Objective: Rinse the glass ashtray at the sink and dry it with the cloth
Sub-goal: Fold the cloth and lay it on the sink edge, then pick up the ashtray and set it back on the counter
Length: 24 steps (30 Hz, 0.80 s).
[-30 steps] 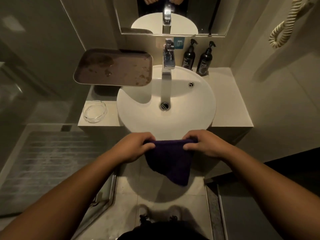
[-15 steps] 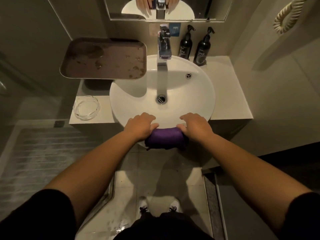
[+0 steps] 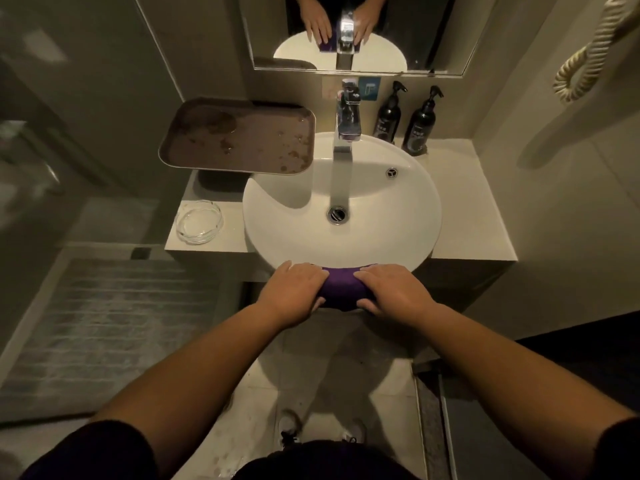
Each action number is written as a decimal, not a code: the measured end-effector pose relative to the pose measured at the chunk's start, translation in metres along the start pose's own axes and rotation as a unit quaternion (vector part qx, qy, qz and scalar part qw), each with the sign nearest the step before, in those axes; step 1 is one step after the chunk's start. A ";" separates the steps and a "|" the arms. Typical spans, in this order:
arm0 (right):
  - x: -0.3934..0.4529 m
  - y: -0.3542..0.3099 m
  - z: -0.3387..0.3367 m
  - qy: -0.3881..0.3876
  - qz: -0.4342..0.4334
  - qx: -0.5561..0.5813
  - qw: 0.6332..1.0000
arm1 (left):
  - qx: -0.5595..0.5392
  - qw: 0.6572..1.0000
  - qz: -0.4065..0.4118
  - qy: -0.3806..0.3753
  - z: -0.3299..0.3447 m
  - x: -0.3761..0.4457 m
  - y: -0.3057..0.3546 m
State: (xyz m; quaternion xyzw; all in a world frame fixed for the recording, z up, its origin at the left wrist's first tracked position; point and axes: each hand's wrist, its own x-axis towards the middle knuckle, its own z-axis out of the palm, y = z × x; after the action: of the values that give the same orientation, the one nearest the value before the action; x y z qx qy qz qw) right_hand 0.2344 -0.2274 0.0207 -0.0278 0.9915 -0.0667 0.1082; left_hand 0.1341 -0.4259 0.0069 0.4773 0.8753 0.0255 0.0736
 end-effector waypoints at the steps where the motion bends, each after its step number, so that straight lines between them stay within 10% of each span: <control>1: 0.001 0.000 -0.001 0.000 -0.003 -0.006 1.000 | 0.005 1.000 -0.009 0.006 -0.002 -0.006 0.001; 12: 0.053 -0.083 -0.018 0.038 -0.118 -0.008 0.992 | -0.055 0.956 -0.285 0.033 0.003 -0.102 -0.032; 24: 0.186 -0.161 -0.005 0.019 -0.087 0.066 0.994 | -0.111 0.927 -0.353 0.064 0.009 -0.097 -0.165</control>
State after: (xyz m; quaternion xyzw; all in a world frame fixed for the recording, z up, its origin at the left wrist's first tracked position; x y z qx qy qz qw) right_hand 0.0583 -0.3987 0.0088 -0.1051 0.9807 -0.1412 0.0847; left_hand 0.0504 -0.5969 -0.0109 0.1239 0.9816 0.1254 0.0738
